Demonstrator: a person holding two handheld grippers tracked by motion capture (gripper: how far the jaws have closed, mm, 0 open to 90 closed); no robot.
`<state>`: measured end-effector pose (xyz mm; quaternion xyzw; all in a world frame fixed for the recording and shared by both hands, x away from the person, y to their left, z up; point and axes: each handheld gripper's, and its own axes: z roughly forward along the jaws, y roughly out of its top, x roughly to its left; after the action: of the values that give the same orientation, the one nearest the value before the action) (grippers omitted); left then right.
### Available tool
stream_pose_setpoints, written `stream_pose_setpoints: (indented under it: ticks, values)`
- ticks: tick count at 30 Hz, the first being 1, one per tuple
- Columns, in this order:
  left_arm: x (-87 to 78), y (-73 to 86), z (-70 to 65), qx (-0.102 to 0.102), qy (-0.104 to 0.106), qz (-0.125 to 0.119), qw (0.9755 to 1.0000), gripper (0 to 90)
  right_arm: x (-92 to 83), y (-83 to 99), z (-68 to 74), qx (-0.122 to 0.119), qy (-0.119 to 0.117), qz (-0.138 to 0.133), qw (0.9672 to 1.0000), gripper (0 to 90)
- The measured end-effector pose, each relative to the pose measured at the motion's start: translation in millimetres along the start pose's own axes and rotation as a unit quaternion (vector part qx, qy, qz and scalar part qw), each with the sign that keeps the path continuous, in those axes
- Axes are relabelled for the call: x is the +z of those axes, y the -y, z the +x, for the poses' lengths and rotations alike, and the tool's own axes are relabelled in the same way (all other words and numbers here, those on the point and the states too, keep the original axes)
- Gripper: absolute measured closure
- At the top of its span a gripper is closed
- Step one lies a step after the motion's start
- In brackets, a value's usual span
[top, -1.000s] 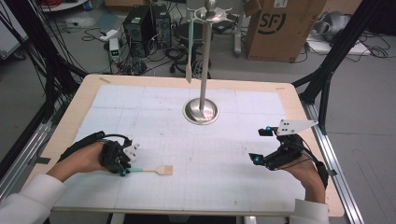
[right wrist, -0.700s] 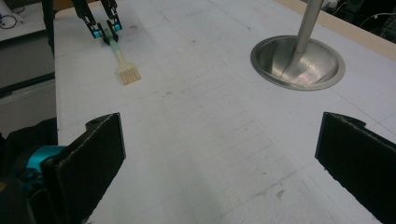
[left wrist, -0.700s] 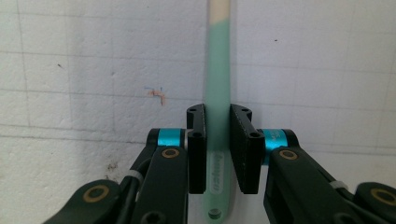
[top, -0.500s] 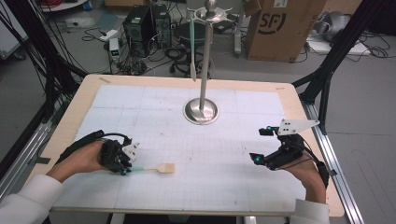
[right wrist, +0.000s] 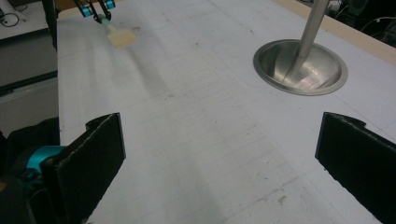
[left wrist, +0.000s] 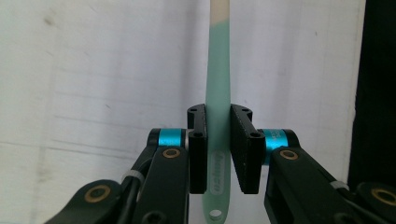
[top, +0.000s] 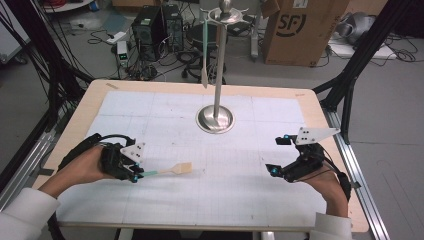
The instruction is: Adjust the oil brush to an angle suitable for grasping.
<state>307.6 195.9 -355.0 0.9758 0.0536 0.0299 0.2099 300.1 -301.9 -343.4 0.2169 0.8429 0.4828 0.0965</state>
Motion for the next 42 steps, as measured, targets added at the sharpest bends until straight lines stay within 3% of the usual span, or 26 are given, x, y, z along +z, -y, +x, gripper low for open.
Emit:
stream_pose_setpoints:
  ticks: [2, 10, 19, 25, 27, 29, 34, 42]
  values:
    - [-5.8, -5.2, -0.3, 0.001, -0.008, -0.01, 0.9999, 77.9, -0.5, -0.4, 0.7, 0.003, -0.003, 0.0, 1.0, 0.2]
    - [-20.3, -30.5, -2.7, 0.005, -0.006, -0.057, 0.9983, 77.8, -3.5, -1.8, 1.9, -0.001, -0.004, -0.002, 1.0, 0.1]
    - [-28.1, -61.3, -2.7, 0.022, 0.009, -0.101, 0.9946, 77.7, -7.1, -3.1, 3.7, -0.005, -0.008, -0.004, 1.0, 0.1]
    - [-19.2, -83.3, -2.8, 0.034, 0.019, -0.122, 0.9918, 77.7, -10.4, -3.3, 4.1, -0.01, -0.006, -0.007, 0.9999, 0.1]
    - [-14.7, -88.8, -2.3, 0.043, 0.015, -0.12, 0.9917, 77.7, -10.8, -2.9, 4.5, -0.009, -0.008, -0.009, 0.9999, 0.1]
    - [-10.7, -92.9, -0.5, 0.046, 0.024, -0.117, 0.9918, 77.8, -11.8, -2.6, 4.7, -0.007, -0.009, -0.006, 0.9999, 0.1]
    - [0.3, -100.5, 1.9, 0.041, 0.035, -0.115, 0.9919, 77.9, -13.7, -2.1, 4.3, -0.008, -0.008, -0.01, 0.9999, 0.1]
    - [21.0, -110.1, 5.0, 0.049, 0.036, -0.114, 0.9916, 77.8, -16.4, -1.5, 4.6, -0.007, -0.007, -0.013, 0.9999, 0.1]
